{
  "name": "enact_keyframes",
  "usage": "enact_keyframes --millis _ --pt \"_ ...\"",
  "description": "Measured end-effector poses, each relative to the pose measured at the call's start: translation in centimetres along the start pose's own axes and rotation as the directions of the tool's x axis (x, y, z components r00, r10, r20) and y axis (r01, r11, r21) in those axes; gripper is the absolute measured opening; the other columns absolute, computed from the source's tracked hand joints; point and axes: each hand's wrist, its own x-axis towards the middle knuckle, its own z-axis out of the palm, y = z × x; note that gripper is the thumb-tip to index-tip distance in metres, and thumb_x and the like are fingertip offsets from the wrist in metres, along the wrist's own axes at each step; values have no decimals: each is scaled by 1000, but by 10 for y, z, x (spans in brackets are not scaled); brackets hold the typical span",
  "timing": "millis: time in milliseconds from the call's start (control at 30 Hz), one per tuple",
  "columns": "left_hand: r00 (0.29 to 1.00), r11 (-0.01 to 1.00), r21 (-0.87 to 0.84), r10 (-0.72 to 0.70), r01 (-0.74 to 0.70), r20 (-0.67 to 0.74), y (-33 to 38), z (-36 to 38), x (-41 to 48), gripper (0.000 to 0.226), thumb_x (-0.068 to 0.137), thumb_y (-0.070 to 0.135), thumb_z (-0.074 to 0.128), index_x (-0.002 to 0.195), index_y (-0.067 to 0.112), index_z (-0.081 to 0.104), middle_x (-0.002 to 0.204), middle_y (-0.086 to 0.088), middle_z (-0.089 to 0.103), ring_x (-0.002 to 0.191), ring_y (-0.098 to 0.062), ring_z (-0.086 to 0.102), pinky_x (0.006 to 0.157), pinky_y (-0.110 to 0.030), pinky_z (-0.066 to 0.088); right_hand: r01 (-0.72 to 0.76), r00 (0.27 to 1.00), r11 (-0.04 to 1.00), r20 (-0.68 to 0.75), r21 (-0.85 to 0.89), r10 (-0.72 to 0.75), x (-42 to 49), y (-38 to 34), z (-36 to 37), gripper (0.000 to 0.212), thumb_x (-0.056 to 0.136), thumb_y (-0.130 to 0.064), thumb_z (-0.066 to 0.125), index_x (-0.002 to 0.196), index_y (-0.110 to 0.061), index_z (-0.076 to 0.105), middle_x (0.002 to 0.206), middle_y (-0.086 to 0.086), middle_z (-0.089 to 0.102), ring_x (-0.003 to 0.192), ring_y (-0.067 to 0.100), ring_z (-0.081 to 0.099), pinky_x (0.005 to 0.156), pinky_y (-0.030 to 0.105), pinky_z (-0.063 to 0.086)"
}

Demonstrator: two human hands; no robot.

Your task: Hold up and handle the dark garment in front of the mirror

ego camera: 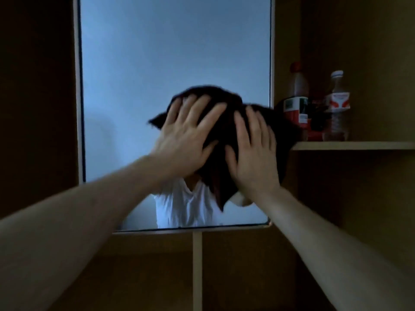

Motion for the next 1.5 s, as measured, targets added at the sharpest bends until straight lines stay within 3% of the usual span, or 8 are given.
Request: enact_keyframes --millis 167,333,500,700,933,1100,1300,1500 --pt "996 996 -36 -79 80 27 4 -6 10 69 85 46 35 148 19 29 149 -18 32 138 -40 25 114 -52 11 -84 996 988 -17 128 87 11 -6 -5 55 96 -30 43 147 -13 30 153 16 27 141 31 22 114 48 21" --pt "1000 1000 -20 24 -24 -11 28 15 -67 59 89 39 43 143 18 32 141 -21 42 131 -40 32 112 -53 15 -144 989 979 65 143 135 -82 -30 -1 54 99 -33 37 148 -16 23 155 12 20 144 26 15 117 42 14" --pt "987 996 -31 89 -86 136 59 23 -141 58 91 37 43 145 21 31 143 -16 38 134 -39 31 115 -53 13 -183 968 974 197 131 155 -170 -46 -1 54 98 -33 33 148 -17 22 155 10 20 143 26 18 112 47 23" --pt "987 991 -46 133 -129 85 34 20 -106 54 93 41 39 143 20 35 139 -18 47 132 -38 35 113 -52 17 -147 972 976 205 159 112 -127 -34 -6 51 99 -34 28 147 -18 21 153 11 21 142 29 19 113 47 23" --pt "997 997 -5 -80 80 21 -8 -7 -15 62 90 43 40 147 20 31 147 -17 36 136 -40 29 113 -51 15 -91 994 984 67 153 82 2 -25 -5 55 94 -26 37 147 -12 28 153 16 25 142 32 20 114 48 19" --pt "997 997 -20 -76 76 10 9 5 -72 62 88 36 46 145 19 30 144 -20 39 134 -41 31 113 -52 15 -65 991 990 129 129 48 -58 -45 2 65 95 -44 38 149 -13 19 156 16 16 144 31 13 115 42 10" --pt "983 999 -24 -18 23 184 51 13 -179 60 88 33 42 145 19 30 141 -15 35 134 -37 28 114 -52 13 17 961 994 274 108 -46 -173 -58 2 57 98 -34 32 150 -17 14 154 13 19 142 30 18 112 46 21" --pt "987 996 -89 8 7 163 16 1 -134 60 88 36 40 145 21 28 144 -16 40 136 -37 30 115 -51 16 71 958 971 257 226 -130 -107 -41 -6 47 102 -32 21 146 -18 24 153 10 22 142 27 18 112 47 22"
